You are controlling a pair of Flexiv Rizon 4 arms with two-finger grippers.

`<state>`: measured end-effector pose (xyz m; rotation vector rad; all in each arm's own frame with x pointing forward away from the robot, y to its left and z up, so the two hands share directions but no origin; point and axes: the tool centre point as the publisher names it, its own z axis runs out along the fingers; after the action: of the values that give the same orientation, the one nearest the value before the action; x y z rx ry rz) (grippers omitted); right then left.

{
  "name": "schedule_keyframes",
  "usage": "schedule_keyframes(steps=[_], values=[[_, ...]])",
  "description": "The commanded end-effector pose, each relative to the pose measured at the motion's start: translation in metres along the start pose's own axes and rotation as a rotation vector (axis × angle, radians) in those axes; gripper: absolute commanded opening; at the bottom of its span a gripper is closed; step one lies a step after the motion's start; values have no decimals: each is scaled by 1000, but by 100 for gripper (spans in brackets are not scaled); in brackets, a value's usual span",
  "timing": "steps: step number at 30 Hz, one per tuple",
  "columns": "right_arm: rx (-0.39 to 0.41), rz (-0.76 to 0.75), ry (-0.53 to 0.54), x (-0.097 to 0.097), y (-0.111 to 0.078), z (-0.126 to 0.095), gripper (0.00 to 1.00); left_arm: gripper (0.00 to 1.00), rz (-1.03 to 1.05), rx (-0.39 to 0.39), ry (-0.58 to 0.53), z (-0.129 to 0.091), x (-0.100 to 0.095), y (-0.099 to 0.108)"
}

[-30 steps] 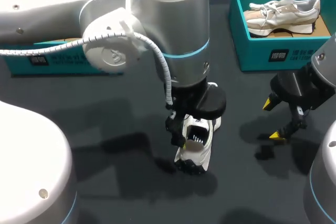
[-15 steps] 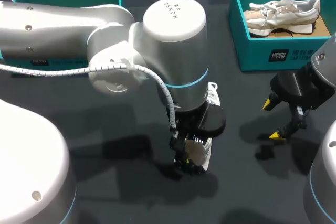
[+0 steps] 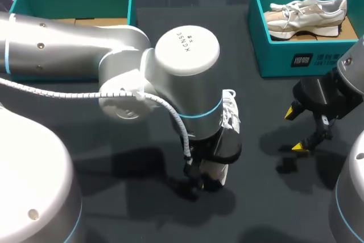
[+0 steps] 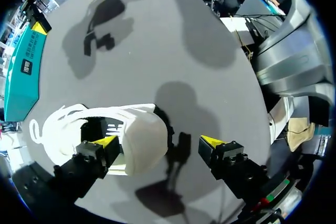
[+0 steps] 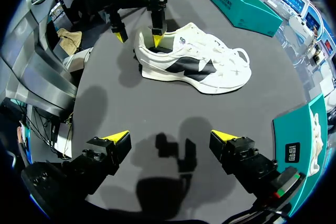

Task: Take the shoe out of the shoebox, open the shoe tongue, remove and reinsert the insole, then place the shoe into the shoebox

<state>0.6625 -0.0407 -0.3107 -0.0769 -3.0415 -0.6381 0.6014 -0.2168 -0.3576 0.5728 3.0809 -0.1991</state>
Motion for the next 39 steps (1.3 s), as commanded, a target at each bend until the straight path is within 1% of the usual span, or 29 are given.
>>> schedule_keyframes(steps=[1,8,12,13,14,16,19,21,22,23,25,27,28,29,30,34,39], values=[[3,1,-3,2,0,0,100,100,-13,-3,-19,16,0,-3],[3,1,-3,2,0,0,100,100,-26,-26,-28,23,1,-7],[3,1,-3,2,0,0,100,100,-26,-40,-43,23,1,-10],[3,1,-3,2,0,0,100,100,-26,-43,-47,23,1,-10],[3,1,-3,2,0,0,100,96,-26,-43,-49,23,1,-11],[3,1,-3,2,0,0,100,84,-26,-44,-54,22,1,-11],[3,1,-3,2,0,0,100,47,-27,-45,-56,21,0,-11],[3,1,-3,2,0,0,100,36,-26,-49,-55,22,-1,-11],[3,1,-3,2,0,0,100,25,-26,-50,-55,22,-1,-10],[3,1,-3,2,0,0,100,16,-23,-50,-46,22,-1,-10],[3,1,-3,2,0,0,100,3,-21,-48,-38,22,-1,-9],[3,1,-3,2,0,0,100,6,-18,-48,-32,20,-1,-8],[3,1,-3,2,0,0,100,5,-17,-50,-31,19,-1,-7],[3,1,-3,2,0,0,100,1,-17,-51,-30,19,-1,-7],[3,1,-3,2,0,0,100,0,-17,-53,-30,19,-2,-6],[3,1,-3,2,0,0,100,0,-21,-51,-13,18,-3,-3],[3,1,-3,2,0,0,100,0,-21,-33,3,4,-5,3]])
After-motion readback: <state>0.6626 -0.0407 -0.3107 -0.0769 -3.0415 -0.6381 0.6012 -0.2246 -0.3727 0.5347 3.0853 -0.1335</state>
